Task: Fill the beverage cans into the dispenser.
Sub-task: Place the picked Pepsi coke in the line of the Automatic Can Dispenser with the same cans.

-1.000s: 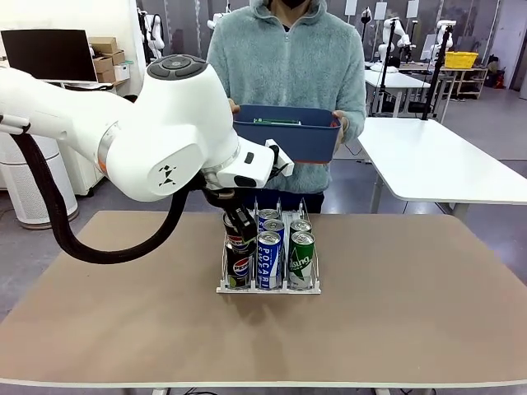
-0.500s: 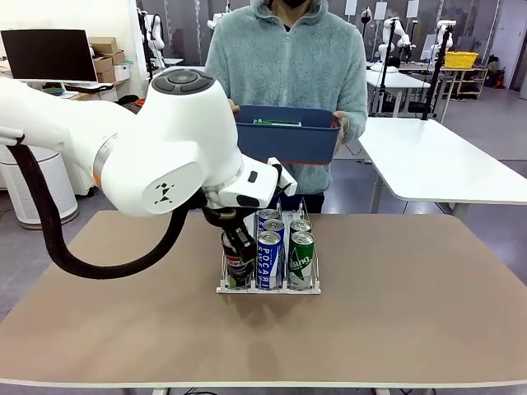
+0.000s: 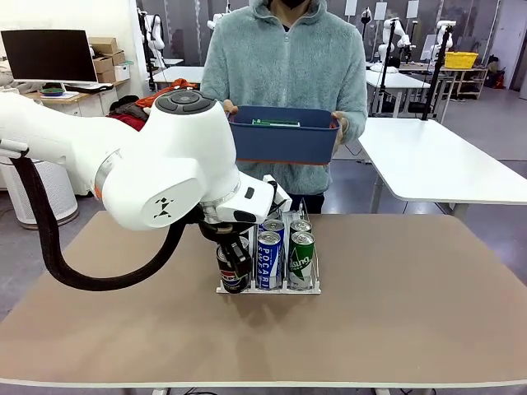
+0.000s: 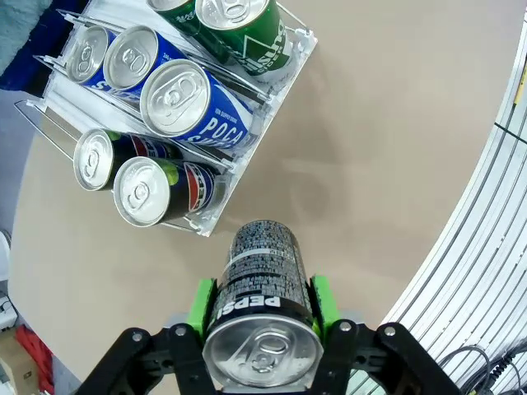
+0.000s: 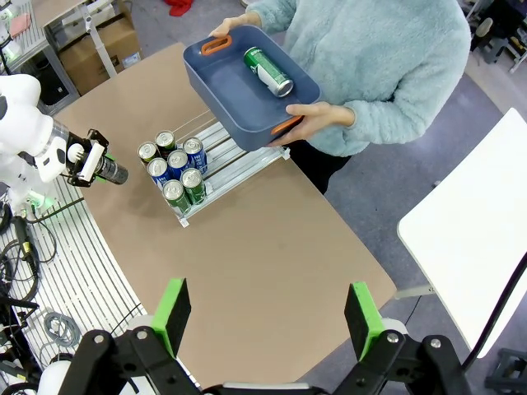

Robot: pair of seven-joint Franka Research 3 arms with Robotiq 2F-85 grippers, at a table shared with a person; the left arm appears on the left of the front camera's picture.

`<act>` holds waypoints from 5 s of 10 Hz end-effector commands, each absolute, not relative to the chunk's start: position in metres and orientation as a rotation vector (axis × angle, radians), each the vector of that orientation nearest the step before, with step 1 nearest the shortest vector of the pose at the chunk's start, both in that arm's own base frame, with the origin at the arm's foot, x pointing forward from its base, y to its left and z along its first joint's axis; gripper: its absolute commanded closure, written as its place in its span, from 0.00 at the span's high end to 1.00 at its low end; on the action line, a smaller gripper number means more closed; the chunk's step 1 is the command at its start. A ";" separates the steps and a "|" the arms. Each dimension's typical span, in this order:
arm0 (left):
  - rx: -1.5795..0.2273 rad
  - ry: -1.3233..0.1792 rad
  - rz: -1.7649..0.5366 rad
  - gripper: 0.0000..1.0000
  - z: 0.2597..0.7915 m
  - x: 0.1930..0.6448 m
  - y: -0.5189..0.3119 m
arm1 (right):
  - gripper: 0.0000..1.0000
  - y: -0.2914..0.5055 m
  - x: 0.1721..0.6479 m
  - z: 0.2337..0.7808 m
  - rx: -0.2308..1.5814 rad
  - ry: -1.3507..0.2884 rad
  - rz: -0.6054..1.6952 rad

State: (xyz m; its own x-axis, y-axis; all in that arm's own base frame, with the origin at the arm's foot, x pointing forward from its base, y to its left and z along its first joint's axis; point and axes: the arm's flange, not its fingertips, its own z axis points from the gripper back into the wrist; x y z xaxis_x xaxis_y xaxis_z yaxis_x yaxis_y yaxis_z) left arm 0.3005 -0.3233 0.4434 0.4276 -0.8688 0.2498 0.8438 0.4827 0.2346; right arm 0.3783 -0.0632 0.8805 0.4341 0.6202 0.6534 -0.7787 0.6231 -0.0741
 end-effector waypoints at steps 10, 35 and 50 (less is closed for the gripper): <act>0.053 -0.344 -1.174 0.58 0.428 0.341 -0.319 | 1.00 -0.062 0.377 0.880 0.255 -0.698 0.884; -0.120 -0.214 -1.198 0.58 0.373 0.472 -0.311 | 1.00 -0.062 0.377 0.880 0.255 -0.698 0.884; -0.054 -0.226 -1.181 1.00 0.409 0.442 -0.320 | 1.00 -0.062 0.377 0.880 0.255 -0.698 0.884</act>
State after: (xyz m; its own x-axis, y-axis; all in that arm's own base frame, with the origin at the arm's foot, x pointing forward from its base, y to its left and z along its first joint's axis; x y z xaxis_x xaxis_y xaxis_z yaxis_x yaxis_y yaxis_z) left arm 0.4497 -0.3238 0.4076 0.3430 -0.9138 0.2175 0.9315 0.3608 0.0471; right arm 0.3782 -0.0632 0.8809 0.4336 0.6203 0.6536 -0.7785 0.6231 -0.0749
